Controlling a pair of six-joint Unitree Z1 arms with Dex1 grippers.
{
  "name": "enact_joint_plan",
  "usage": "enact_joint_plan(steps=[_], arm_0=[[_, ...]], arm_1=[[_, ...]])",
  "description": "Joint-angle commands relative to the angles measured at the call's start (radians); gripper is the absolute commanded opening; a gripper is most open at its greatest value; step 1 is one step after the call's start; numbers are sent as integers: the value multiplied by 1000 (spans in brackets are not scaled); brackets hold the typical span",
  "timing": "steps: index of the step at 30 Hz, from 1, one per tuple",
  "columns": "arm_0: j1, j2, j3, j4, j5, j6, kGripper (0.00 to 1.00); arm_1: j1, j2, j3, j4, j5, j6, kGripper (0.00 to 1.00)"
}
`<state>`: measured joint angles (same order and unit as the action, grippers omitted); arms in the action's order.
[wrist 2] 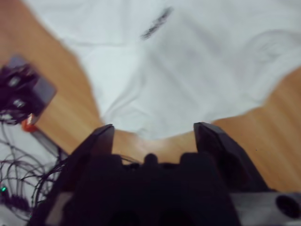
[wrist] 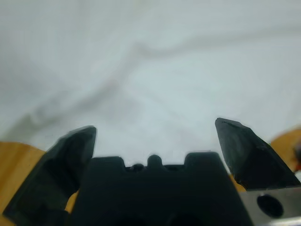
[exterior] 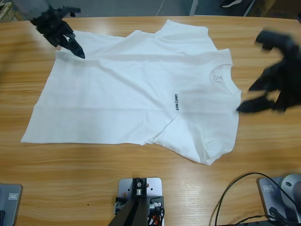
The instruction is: Fold clothes
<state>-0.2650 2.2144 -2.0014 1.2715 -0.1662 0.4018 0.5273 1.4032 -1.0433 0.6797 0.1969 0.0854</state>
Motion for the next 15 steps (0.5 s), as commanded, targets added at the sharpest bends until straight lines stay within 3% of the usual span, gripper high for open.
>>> enact_joint_plan(steps=[1,3,7,13,15], arm_0=[[-41,-465,637,-331,-23,7,1000],[-72,-551,775,-415,-26,-21,1000],[-118,-643,936,-490,-62,-148,1000],[-122,-669,1050,-552,-70,-221,1000],[-121,-669,1048,-558,-70,-236,1000]], arm_1=[[91,-37,269,-208,42,134,637],[91,-14,297,-273,29,135,608],[93,105,337,-420,61,144,517],[108,267,359,-580,117,155,506],[108,296,379,-620,126,151,434]])
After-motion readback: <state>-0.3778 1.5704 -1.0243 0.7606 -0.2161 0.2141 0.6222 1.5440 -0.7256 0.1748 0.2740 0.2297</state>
